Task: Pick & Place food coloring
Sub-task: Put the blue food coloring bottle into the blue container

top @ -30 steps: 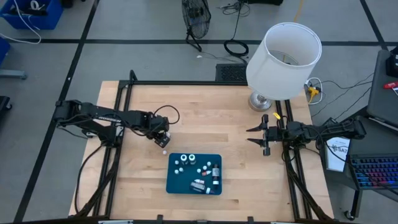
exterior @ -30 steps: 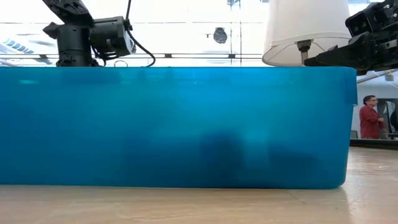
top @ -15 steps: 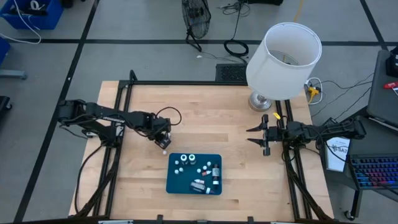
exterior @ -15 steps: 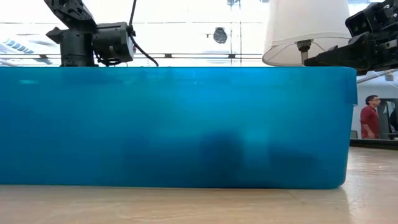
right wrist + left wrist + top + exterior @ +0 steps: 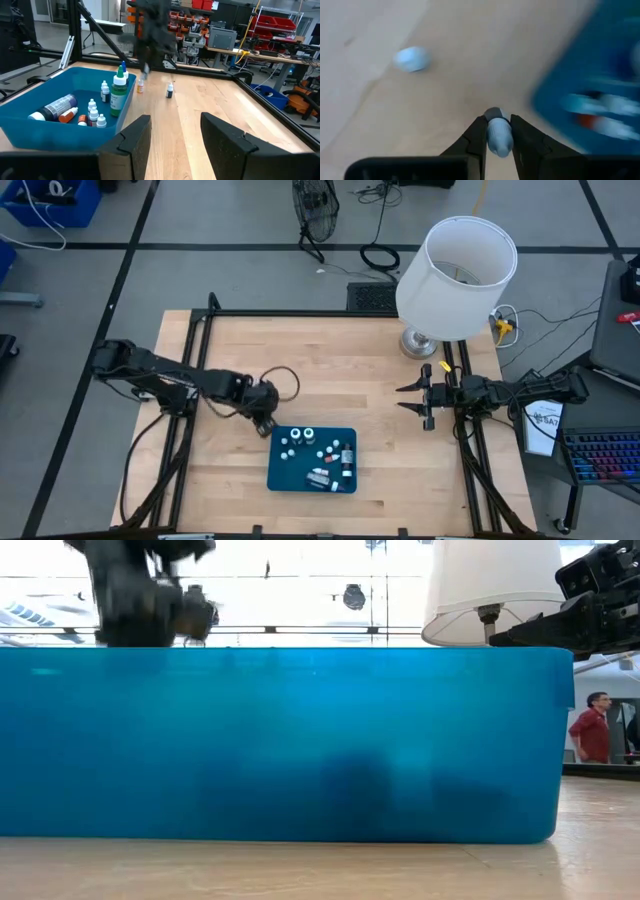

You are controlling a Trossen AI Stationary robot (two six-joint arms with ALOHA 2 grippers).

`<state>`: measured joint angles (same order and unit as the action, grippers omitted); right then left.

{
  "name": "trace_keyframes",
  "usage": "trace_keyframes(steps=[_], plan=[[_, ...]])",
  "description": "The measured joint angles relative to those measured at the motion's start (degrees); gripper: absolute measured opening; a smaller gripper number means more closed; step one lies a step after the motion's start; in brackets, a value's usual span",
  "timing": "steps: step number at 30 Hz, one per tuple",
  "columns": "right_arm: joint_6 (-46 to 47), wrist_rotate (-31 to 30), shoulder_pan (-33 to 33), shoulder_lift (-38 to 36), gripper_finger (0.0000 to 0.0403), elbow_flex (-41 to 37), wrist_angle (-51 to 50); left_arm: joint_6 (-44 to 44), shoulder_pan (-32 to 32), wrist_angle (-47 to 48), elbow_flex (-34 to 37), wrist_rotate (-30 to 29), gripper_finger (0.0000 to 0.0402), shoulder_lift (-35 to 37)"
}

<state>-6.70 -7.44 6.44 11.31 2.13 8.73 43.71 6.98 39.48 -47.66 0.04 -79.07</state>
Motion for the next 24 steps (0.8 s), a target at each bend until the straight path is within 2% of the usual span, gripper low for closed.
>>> trace_keyframes(steps=[4,8,11,13,16,24], plan=[[0.0,0.0,0.0,0.0,0.0161,0.0,0.0,-0.1,9.2,0.7,-8.6,-2.9,0.0065,0.0],[0.0,0.0,0.0,0.0,0.016,0.0,0.0,-1.5,18.3,0.6,-17.6,-9.3,0.0065,-1.0],[0.0,0.0,0.0,0.0,0.0162,0.0,0.0,-3.2,23.2,1.3,-22.8,-15.1,0.0065,-4.2],[0.0,0.0,0.0,0.0,0.0161,0.0,0.0,-4.6,24.8,1.3,-25.3,-16.8,0.0065,-7.3],[0.0,0.0,0.0,0.0,0.016,0.0,-0.1,-4.9,25.0,1.7,-28.5,-15.9,0.0065,-13.4],[0.0,0.0,0.0,0.0,0.016,0.0,0.0,-2.4,23.4,8.1,-34.1,-7.9,0.0065,-29.0]])
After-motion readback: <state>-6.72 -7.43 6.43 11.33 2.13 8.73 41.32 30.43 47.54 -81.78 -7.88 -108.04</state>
